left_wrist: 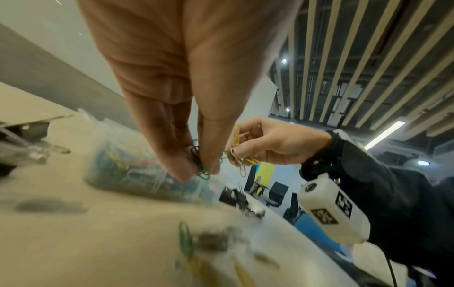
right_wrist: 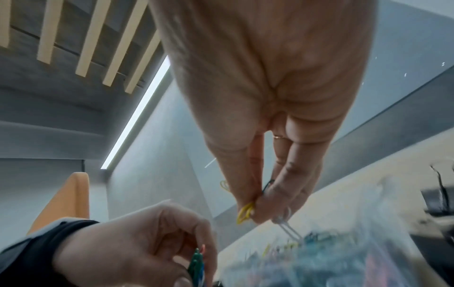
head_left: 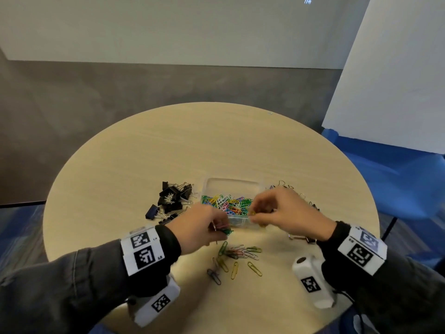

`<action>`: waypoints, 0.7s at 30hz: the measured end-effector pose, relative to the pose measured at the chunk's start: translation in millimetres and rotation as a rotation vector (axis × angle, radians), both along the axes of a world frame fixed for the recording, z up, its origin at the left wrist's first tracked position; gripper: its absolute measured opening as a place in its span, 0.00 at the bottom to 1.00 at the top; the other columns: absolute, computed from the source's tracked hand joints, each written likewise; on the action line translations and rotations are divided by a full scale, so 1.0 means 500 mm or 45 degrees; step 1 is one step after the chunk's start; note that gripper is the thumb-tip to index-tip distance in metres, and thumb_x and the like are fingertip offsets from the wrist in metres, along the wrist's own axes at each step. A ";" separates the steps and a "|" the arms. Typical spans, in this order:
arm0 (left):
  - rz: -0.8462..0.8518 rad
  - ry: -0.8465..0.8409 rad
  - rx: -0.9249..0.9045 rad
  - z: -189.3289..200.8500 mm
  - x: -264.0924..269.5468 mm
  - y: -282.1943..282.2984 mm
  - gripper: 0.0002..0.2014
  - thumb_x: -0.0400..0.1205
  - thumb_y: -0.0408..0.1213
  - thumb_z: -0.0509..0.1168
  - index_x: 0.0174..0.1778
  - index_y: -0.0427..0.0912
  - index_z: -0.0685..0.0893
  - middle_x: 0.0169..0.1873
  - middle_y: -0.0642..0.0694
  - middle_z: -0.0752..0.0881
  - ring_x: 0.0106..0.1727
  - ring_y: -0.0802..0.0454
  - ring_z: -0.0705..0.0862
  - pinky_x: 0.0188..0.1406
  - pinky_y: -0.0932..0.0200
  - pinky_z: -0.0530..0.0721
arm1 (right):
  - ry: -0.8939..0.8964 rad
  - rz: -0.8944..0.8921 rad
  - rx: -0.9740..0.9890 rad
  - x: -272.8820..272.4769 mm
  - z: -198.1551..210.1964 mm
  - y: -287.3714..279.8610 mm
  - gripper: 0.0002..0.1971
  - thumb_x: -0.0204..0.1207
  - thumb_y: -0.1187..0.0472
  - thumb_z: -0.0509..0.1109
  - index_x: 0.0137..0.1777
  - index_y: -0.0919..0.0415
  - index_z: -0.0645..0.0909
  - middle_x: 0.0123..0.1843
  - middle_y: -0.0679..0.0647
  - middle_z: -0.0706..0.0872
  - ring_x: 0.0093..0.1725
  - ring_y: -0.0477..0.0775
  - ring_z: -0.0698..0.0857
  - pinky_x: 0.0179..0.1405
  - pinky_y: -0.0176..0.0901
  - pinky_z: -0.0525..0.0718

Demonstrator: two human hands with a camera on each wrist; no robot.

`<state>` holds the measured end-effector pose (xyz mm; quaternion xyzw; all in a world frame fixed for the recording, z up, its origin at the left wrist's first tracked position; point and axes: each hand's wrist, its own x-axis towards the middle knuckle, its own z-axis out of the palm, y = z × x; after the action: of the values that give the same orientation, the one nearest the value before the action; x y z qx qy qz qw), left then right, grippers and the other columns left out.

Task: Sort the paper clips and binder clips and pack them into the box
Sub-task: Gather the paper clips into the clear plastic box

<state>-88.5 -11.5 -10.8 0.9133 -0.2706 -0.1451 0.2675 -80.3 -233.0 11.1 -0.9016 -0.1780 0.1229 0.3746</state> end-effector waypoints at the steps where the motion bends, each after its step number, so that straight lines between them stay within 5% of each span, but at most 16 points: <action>1: 0.016 0.001 -0.043 0.012 0.009 0.001 0.04 0.79 0.37 0.70 0.48 0.45 0.85 0.41 0.48 0.85 0.39 0.50 0.88 0.33 0.61 0.87 | -0.059 -0.026 0.018 0.011 0.008 -0.003 0.02 0.71 0.60 0.79 0.41 0.53 0.88 0.33 0.48 0.91 0.33 0.43 0.88 0.37 0.31 0.83; 5: 0.159 -0.124 -0.090 0.045 0.061 0.002 0.04 0.78 0.36 0.71 0.45 0.49 0.85 0.41 0.52 0.85 0.41 0.50 0.88 0.34 0.67 0.82 | -0.248 -0.116 0.057 0.046 0.019 -0.002 0.02 0.71 0.59 0.78 0.43 0.55 0.89 0.37 0.48 0.91 0.38 0.42 0.88 0.41 0.29 0.83; 11: 0.242 -0.041 0.000 0.018 0.082 -0.001 0.18 0.79 0.31 0.70 0.64 0.45 0.84 0.58 0.48 0.88 0.57 0.54 0.85 0.58 0.67 0.78 | -0.209 -0.102 -0.075 0.054 -0.022 0.006 0.07 0.75 0.62 0.75 0.51 0.53 0.89 0.48 0.46 0.91 0.48 0.37 0.87 0.53 0.32 0.84; 15: 0.228 -0.117 0.027 0.025 0.067 0.017 0.20 0.81 0.31 0.67 0.69 0.49 0.81 0.63 0.50 0.84 0.63 0.56 0.82 0.62 0.65 0.78 | -0.311 -0.110 -0.112 0.032 -0.015 -0.010 0.06 0.77 0.63 0.72 0.50 0.54 0.89 0.48 0.43 0.89 0.48 0.35 0.85 0.45 0.20 0.79; 21: 0.183 -0.235 0.039 0.039 0.030 0.038 0.14 0.81 0.36 0.68 0.61 0.52 0.83 0.55 0.55 0.84 0.53 0.58 0.82 0.53 0.63 0.80 | -0.150 0.165 -0.381 -0.037 -0.005 0.008 0.11 0.74 0.55 0.75 0.56 0.49 0.84 0.46 0.39 0.82 0.44 0.39 0.84 0.41 0.26 0.79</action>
<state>-73.4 7.3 8.5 0.9438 -0.2258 -0.0450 0.2373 -98.7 -229.0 8.8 -0.9396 -0.2371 0.1189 0.2164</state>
